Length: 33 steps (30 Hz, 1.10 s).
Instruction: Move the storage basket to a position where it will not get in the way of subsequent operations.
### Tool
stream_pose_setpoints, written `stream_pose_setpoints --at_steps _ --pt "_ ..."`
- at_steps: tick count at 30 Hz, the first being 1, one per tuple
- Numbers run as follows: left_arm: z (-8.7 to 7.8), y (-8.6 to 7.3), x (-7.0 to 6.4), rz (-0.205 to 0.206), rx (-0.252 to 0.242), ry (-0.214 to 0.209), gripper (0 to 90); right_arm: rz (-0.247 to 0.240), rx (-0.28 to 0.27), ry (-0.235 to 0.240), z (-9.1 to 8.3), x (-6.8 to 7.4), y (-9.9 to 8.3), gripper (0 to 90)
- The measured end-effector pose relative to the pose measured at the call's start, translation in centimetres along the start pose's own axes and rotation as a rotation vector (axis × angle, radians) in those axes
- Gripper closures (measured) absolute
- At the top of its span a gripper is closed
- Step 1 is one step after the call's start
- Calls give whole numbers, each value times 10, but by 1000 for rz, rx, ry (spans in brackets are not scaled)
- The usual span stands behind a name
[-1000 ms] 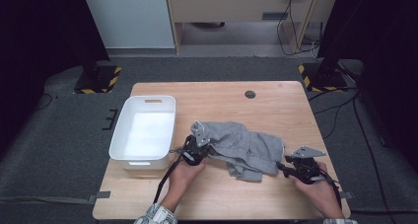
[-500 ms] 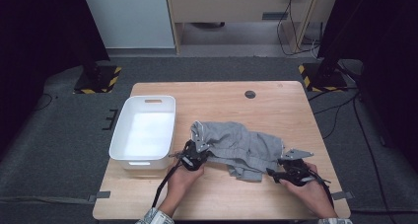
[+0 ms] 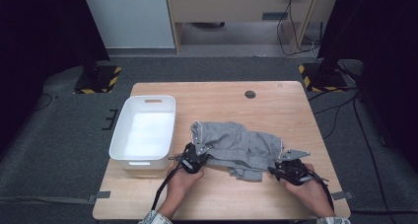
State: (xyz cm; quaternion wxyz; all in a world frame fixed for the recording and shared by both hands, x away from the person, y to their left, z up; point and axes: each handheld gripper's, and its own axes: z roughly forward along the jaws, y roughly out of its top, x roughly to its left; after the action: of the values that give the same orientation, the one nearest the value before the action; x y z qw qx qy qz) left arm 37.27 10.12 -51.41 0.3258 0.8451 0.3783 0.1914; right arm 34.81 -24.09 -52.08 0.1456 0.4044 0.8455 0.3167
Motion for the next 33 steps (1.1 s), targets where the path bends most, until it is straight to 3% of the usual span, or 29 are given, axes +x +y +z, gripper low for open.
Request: stream_pose_setpoints --at_steps 6,17,20,25,29,33 --pt "-4 -2 -2 6 0 -4 863 -9 -15 -21 -5 0 4 795" --pt "-14 -12 -11 15 11 -30 862 -15 -32 -21 -12 -1 6 798" --pt "-24 -4 -8 7 -29 -16 864 -14 -51 -28 -17 -1 11 800" --pt "-36 20 -2 17 -76 9 864 -11 -102 -44 -28 -5 25 802" --pt "-45 39 2 1 -127 17 864 -4 -149 -53 -38 -10 38 804" --pt "-56 51 5 7 -151 23 865 9 -179 -56 -50 -15 47 807"
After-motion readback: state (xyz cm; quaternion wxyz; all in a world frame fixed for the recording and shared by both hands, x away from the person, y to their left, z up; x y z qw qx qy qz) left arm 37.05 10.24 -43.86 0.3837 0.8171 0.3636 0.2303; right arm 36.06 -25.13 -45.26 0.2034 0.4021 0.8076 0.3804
